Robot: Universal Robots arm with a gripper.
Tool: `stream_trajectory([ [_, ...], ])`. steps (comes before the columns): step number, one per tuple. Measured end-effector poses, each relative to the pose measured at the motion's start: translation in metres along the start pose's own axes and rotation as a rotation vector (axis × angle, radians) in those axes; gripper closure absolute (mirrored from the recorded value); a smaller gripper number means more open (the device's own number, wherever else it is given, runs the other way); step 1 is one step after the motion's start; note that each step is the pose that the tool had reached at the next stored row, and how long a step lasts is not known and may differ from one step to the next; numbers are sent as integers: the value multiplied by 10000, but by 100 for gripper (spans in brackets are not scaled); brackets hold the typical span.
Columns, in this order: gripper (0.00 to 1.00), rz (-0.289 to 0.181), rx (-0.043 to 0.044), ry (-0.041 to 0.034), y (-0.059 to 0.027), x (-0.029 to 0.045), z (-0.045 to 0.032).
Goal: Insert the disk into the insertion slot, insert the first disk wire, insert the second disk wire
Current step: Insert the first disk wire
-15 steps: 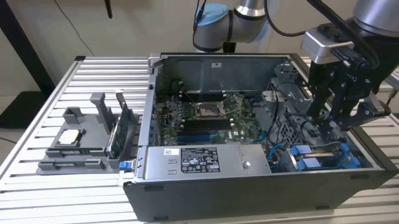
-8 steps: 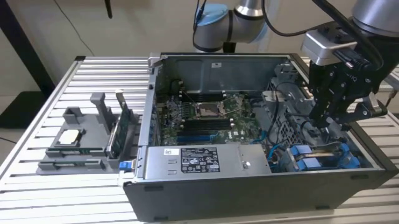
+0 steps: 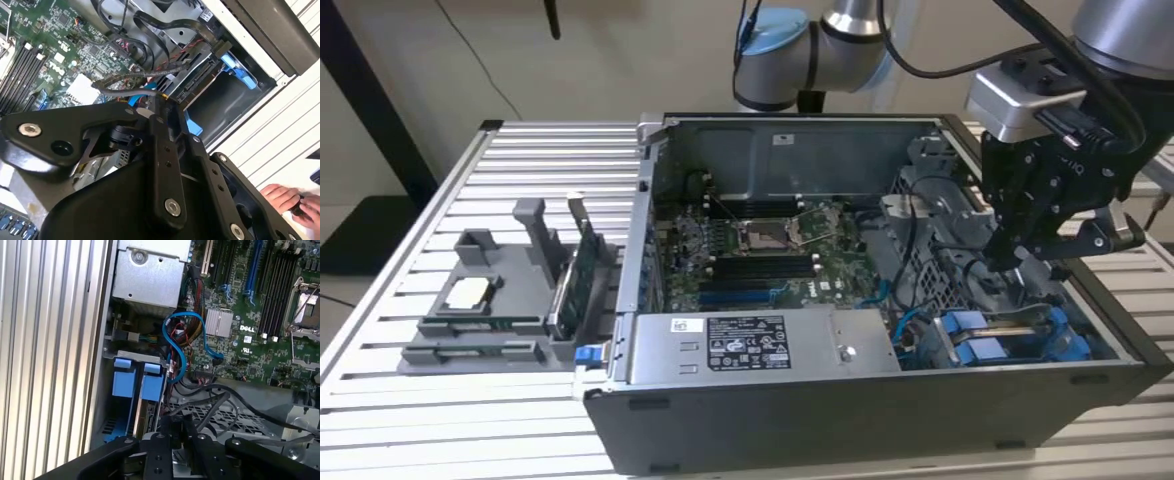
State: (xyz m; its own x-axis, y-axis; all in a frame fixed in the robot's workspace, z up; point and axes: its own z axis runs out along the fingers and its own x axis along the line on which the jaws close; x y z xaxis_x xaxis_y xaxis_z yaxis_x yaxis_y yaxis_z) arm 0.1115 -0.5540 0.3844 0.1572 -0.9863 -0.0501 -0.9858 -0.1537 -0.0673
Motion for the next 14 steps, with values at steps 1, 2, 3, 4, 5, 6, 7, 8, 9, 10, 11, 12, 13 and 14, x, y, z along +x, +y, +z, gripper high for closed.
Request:
stream_trajectory([
  [1, 80, 0, 0, 1, 0, 0, 0],
  [2, 80, 0, 0, 1, 0, 0, 0],
  [3, 80, 0, 0, 0, 0, 0, 0],
  [4, 80, 0, 0, 1, 0, 0, 0],
  [5, 80, 0, 0, 1, 0, 0, 0],
  [6, 81, 0, 0, 0, 0, 0, 2],
  [7, 81, 0, 0, 0, 0, 0, 4],
  [8, 81, 0, 0, 1, 0, 1, 6],
  [9, 81, 2, 0, 0, 1, 3, 9],
  [10, 81, 11, 0, 2, 2, 7, 13],
  [11, 81, 22, 0, 5, 3, 11, 16],
  [12, 81, 36, 0, 9, 4, 15, 19],
  [13, 81, 53, 1, 15, 5, 20, 23],
  [14, 81, 71, 0, 23, 5, 24, 25],
])
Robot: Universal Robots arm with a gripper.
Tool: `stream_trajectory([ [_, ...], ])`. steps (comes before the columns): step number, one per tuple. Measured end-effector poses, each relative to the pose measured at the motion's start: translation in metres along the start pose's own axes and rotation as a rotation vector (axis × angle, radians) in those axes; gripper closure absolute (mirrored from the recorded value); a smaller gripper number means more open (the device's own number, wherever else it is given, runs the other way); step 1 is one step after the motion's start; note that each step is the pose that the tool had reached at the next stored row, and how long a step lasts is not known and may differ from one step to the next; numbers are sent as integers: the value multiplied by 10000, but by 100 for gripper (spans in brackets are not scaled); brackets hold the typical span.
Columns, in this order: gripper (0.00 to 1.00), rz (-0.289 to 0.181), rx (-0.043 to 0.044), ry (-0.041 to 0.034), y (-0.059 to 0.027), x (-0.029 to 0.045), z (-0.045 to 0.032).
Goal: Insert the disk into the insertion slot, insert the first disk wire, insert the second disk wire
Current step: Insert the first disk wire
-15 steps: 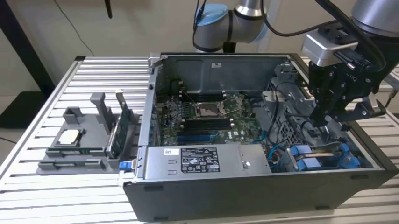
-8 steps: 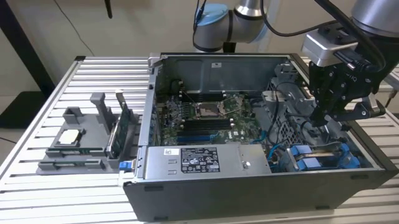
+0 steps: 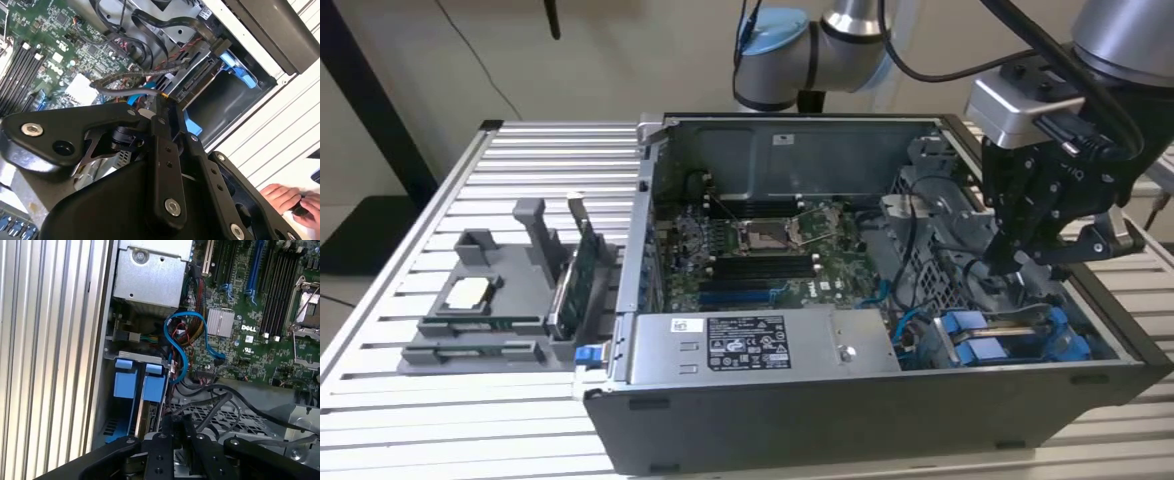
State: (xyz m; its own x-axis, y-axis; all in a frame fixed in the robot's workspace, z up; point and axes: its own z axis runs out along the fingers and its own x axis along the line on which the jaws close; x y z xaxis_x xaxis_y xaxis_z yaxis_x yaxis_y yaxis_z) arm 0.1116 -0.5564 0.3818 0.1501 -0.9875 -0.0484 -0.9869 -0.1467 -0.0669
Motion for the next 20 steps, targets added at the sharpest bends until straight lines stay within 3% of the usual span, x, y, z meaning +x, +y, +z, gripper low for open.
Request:
stream_trajectory([
  [14, 81, 214, -54, 50, -80, 77, 30],
  [20, 81, 914, -21, 96, -78, 85, 58],
])
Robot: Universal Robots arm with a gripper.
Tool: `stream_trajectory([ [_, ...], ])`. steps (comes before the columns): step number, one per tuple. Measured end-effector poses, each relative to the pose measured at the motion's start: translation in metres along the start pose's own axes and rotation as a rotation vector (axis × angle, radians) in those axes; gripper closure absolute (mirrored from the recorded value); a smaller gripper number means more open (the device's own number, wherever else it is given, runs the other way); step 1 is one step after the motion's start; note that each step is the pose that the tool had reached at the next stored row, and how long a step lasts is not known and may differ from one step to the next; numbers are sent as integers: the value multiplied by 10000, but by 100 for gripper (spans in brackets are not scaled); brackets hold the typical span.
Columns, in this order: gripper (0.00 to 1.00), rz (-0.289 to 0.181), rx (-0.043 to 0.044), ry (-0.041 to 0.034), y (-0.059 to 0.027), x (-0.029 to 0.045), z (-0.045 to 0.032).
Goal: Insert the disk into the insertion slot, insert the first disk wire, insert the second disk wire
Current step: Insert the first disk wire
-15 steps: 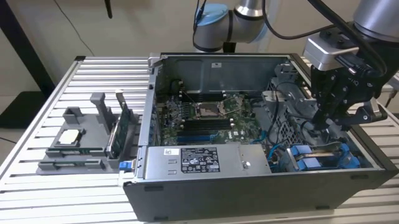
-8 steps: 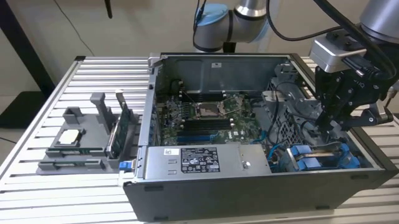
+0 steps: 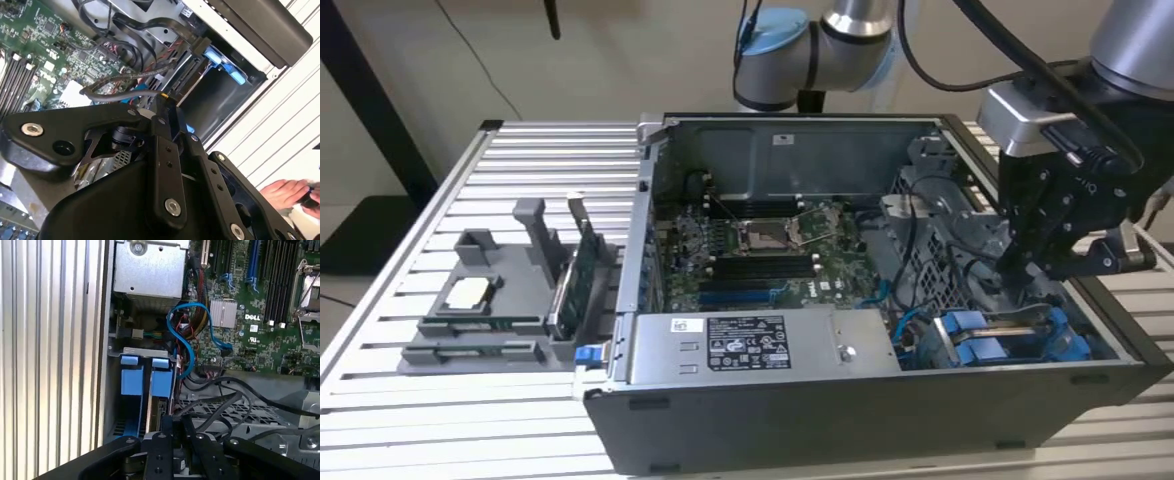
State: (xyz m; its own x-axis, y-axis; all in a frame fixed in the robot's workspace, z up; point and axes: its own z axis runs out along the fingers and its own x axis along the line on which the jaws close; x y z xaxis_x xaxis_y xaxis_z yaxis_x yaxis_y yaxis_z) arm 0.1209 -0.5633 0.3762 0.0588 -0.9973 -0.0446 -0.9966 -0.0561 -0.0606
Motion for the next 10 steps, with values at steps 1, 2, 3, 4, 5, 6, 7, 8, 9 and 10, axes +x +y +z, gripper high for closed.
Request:
stream_trajectory([
  [1, 81, 142, 6, 9, 1, 0, 6],
  [2, 81, 260, 11, 15, 1, 1, 11],
  [3, 81, 335, 14, 21, 1, 2, 14],
  [4, 81, 381, 15, 23, -2, 3, 18],
  [5, 81, 410, 11, 27, -7, 4, 21],
  [6, 81, 428, -2, 28, -14, 4, 24],
  [7, 81, 437, -33, 28, -25, 5, 28],
  [8, 81, 441, -89, 31, -36, 6, 30],
  [9, 81, 444, -161, 32, -49, 7, 33],
  [10, 81, 449, -266, 31, -62, 8, 35],
])
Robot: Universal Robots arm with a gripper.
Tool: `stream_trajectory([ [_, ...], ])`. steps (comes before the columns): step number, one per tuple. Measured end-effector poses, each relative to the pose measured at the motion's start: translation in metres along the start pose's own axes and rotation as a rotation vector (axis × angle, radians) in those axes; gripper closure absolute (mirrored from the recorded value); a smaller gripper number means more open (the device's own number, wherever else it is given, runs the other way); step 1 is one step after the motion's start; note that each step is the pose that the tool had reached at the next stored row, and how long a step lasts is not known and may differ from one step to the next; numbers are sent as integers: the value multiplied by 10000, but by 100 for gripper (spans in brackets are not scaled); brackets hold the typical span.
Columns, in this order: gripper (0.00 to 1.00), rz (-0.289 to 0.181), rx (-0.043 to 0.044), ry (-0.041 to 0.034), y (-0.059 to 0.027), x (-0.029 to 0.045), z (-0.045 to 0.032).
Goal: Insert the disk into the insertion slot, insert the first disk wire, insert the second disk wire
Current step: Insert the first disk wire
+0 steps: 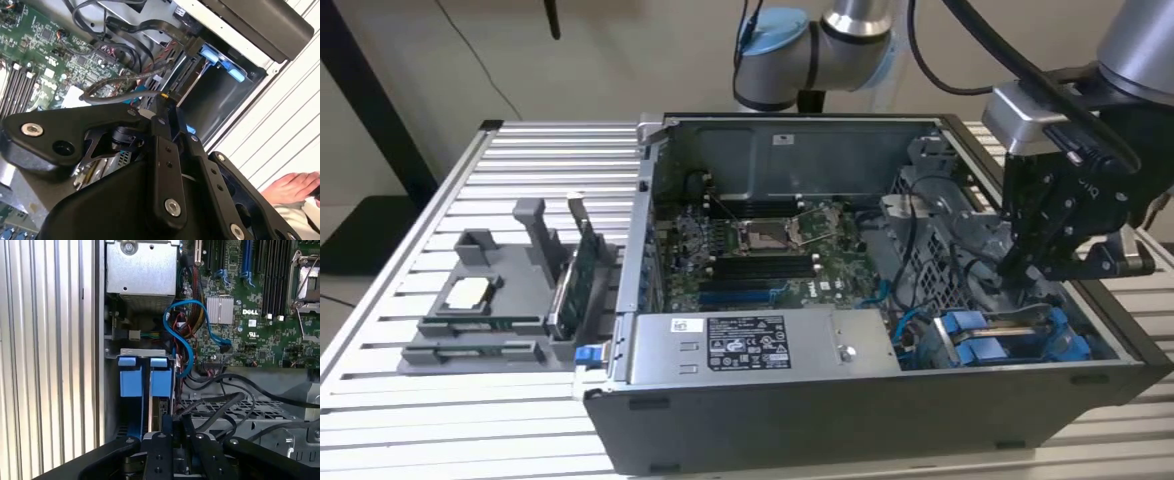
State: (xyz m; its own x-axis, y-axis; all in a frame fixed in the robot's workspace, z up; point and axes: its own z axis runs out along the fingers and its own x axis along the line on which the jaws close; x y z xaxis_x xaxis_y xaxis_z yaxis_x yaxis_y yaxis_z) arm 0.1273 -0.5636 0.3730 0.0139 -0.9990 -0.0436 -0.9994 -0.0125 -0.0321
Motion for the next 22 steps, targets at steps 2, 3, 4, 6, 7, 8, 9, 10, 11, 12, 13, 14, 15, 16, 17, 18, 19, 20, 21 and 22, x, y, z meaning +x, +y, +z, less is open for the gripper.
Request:
stream_trajectory([
  [2, 81, 10, -208, -1, -28, 1, 5],
  [3, 81, 13, -279, -3, -42, 2, 9],
  [4, 81, 15, -324, -3, -56, 4, 12],
  [6, 81, 17, -391, -3, -87, 9, 22],
  [7, 81, 19, -421, -4, -102, 11, 26],
  [8, 81, 20, -451, -3, -116, 14, 30],
  [9, 81, 21, -482, -5, -131, 18, 35],
  [10, 81, 24, -510, -6, -145, 21, 40],
  [11, 81, 25, -534, -6, -158, 24, 44],
  [12, 81, 27, -561, -6, -176, 27, 47],
  [13, 81, 27, -586, -6, -193, 29, 49],
  [14, 81, 28, -599, -5, -205, 30, 50],
  [15, 81, 31, -600, -5, -206, 30, 50],
  [16, 81, 30, -600, -6, -206, 29, 50],
  [17, 81, 31, -600, -6, -206, 29, 50],
  [18, 81, 31, -600, -6, -206, 30, 50],
  [19, 81, 31, -600, -6, -207, 30, 50],
  [20, 81, 30, -600, -6, -207, 30, 50],
  [21, 81, 30, -600, -6, -207, 30, 50],
  [22, 81, 30, -600, -6, -207, 30, 50],
])
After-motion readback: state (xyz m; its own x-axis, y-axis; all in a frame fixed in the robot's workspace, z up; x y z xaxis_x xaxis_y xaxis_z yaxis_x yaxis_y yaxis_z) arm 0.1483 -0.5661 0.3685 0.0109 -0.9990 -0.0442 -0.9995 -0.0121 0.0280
